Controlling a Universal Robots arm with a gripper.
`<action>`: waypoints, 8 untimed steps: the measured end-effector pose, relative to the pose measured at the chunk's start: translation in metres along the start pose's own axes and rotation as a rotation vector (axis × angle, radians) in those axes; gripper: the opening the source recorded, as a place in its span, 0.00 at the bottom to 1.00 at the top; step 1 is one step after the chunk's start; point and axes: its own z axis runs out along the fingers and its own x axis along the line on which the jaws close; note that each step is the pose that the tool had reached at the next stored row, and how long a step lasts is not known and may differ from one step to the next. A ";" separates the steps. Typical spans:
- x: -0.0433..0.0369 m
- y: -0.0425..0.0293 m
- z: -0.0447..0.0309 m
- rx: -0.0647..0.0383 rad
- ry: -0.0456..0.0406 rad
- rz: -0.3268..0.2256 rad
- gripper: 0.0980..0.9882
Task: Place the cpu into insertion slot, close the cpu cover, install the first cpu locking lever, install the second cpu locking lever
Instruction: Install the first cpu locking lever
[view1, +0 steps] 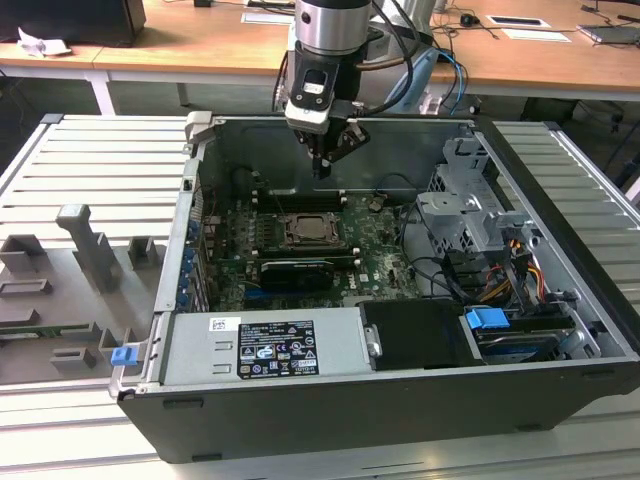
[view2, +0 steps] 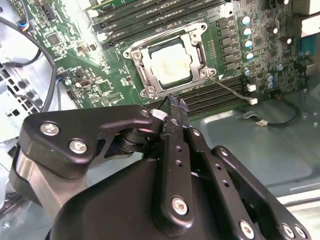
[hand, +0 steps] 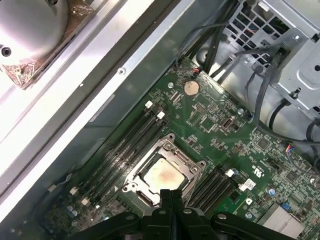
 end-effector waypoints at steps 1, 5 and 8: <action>0.0004 -0.0006 0.0001 0.000 0.0006 -0.016 0.01; 0.0011 -0.0014 0.0002 0.000 0.0014 -0.040 0.01; 0.0012 -0.0017 0.0003 0.001 0.0020 -0.061 0.01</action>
